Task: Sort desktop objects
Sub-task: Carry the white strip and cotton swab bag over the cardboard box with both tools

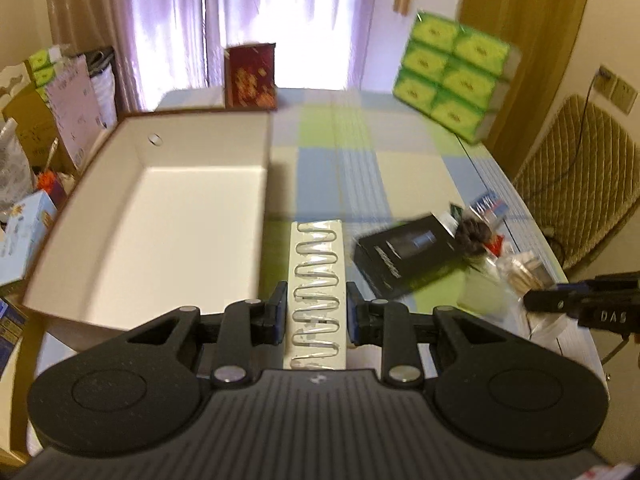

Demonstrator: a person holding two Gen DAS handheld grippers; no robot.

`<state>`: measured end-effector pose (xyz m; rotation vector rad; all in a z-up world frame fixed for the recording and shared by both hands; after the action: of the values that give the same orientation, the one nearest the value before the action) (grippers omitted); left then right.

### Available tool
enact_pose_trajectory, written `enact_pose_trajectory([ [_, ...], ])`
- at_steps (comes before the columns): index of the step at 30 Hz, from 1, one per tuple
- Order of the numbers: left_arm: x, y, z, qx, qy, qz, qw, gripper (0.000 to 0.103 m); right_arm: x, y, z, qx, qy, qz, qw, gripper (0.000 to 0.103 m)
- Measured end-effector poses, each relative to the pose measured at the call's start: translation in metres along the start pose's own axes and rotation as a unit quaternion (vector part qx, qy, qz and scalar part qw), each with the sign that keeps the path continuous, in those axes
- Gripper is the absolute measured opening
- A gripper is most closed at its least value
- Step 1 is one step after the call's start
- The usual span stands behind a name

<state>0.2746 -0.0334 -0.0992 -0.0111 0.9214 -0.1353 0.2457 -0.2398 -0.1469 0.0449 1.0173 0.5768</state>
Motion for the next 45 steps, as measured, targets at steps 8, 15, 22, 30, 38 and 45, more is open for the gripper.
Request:
enact_pose_trajectory([
  [8, -0.014, 0.081, 0.015, -0.018, -0.019, 0.028, 0.9993, 0.024, 0.035, 0.097, 0.035, -0.047, -0.017, 0.048, 0.998, 0.02],
  [15, 0.003, 0.146, 0.021, -0.029, -0.006, 0.045, 0.9985, 0.024, 0.08, 0.18, 0.07, -0.094, -0.027, 0.076, 0.992, 0.02],
  [22, 0.034, 0.191, 0.019, -0.031, 0.026, 0.044, 0.9982, 0.024, 0.141, 0.228, 0.079, -0.124, 0.007, 0.071, 0.99, 0.02],
  [30, 0.072, 0.215, 0.008, -0.015, 0.076, 0.034, 0.9964, 0.024, 0.198, 0.247, 0.075, -0.14, 0.06, 0.05, 0.987, 0.02],
  [38, 0.093, 0.221, -0.002, -0.008, 0.108, 0.023, 0.9939, 0.024, 0.22, 0.247, 0.065, -0.141, 0.095, 0.036, 0.985, 0.02],
  [45, 0.093, 0.222, 0.001, -0.003, 0.107, 0.019, 0.9941, 0.024, 0.226, 0.246, 0.061, -0.136, 0.107, 0.028, 0.984, 0.02],
])
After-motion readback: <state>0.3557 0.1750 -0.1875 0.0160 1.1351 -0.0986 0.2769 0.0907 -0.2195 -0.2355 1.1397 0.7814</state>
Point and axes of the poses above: each gripper's, at about its wrist camera, not at the fingertips, and x roughly the way its jaws point, y to its left, z to its top, the point moved 10 cm from there along x, roughly the way its jaws point, and after that the axes turned 5 degrees about y, right-handed, at the moved point
